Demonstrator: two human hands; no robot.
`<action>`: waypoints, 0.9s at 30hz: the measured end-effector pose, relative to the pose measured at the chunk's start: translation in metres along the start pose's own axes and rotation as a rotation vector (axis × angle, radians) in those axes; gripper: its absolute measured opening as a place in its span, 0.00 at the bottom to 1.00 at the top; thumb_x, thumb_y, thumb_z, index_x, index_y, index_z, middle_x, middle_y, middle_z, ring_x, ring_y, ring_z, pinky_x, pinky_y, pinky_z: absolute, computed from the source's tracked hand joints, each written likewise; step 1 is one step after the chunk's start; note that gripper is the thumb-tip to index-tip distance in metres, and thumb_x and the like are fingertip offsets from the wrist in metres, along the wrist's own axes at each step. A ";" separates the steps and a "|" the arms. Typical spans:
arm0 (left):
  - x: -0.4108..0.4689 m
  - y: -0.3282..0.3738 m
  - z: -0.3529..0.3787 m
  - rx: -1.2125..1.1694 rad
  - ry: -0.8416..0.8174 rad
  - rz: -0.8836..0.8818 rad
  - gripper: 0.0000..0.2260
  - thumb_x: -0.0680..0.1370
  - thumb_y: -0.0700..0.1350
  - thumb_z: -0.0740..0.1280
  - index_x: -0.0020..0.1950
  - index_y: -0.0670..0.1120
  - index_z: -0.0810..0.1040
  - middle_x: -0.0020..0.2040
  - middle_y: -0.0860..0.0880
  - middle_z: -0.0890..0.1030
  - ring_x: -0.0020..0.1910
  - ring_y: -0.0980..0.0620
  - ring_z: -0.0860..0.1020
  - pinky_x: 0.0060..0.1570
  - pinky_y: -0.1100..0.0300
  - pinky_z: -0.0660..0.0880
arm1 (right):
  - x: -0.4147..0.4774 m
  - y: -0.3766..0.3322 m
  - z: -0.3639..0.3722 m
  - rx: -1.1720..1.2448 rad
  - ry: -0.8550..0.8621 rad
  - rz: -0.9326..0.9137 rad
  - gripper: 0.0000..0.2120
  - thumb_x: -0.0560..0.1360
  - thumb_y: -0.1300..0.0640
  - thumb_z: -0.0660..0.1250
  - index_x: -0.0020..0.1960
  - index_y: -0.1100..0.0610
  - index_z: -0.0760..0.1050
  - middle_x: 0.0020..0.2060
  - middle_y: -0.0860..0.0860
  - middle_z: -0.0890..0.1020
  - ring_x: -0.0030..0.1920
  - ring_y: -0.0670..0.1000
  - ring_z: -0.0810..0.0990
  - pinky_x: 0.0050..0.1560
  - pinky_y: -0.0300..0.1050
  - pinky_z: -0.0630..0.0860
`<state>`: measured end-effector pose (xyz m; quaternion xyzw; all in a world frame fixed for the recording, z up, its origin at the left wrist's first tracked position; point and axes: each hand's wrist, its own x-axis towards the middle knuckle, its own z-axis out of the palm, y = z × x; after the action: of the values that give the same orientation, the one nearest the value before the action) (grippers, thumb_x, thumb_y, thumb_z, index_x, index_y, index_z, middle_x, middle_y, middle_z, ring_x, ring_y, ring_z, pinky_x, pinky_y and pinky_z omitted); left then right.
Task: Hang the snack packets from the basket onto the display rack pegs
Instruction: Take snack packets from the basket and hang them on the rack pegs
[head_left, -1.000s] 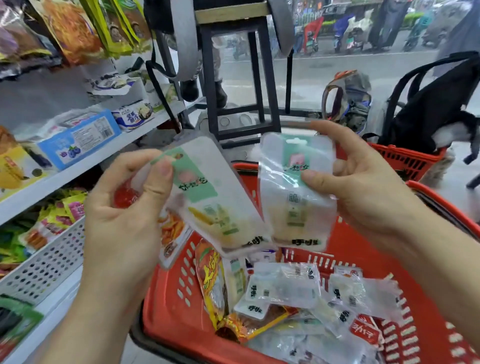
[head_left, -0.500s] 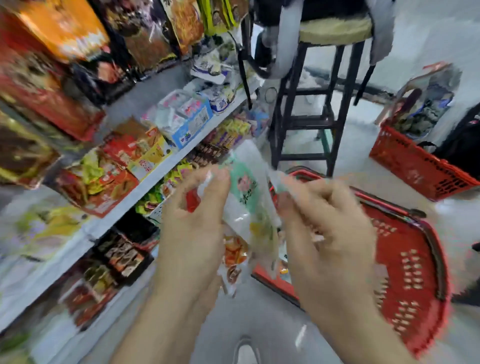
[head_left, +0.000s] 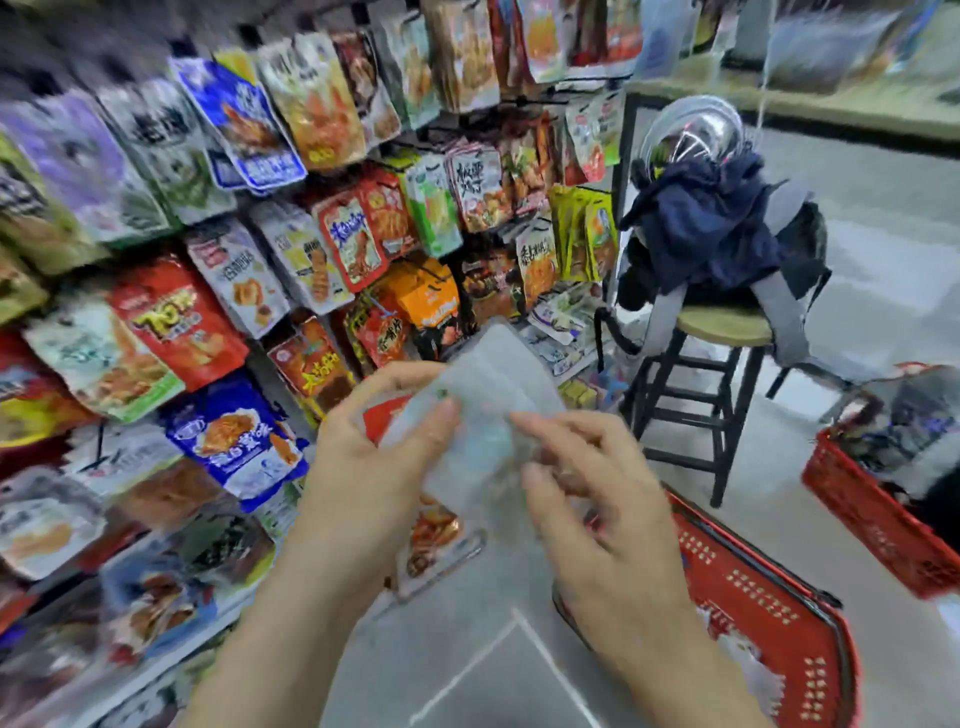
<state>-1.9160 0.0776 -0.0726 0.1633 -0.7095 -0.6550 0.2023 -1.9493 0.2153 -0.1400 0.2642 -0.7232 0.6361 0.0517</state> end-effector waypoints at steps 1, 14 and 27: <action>-0.003 0.008 -0.007 0.031 -0.050 0.006 0.03 0.74 0.42 0.71 0.42 0.51 0.81 0.39 0.49 0.84 0.37 0.50 0.81 0.39 0.59 0.79 | 0.009 -0.009 -0.013 -0.010 0.043 0.021 0.19 0.74 0.46 0.64 0.65 0.41 0.74 0.56 0.40 0.72 0.58 0.45 0.75 0.57 0.38 0.73; -0.028 0.063 -0.058 0.488 0.016 0.144 0.05 0.77 0.48 0.67 0.42 0.53 0.80 0.43 0.57 0.81 0.39 0.54 0.78 0.35 0.71 0.72 | 0.050 -0.069 -0.002 0.198 -0.214 0.091 0.15 0.75 0.53 0.71 0.33 0.60 0.77 0.27 0.56 0.70 0.31 0.45 0.67 0.32 0.42 0.62; -0.006 0.068 -0.191 0.528 0.130 0.129 0.06 0.78 0.47 0.67 0.41 0.50 0.79 0.40 0.52 0.80 0.37 0.60 0.75 0.36 0.71 0.69 | 0.079 -0.096 0.137 0.372 -0.303 0.103 0.10 0.77 0.57 0.68 0.38 0.56 0.84 0.32 0.51 0.81 0.36 0.44 0.75 0.38 0.38 0.71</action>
<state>-1.8133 -0.0782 0.0061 0.2064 -0.8500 -0.4215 0.2393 -1.9379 0.0557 -0.0472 0.3242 -0.6055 0.7133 -0.1396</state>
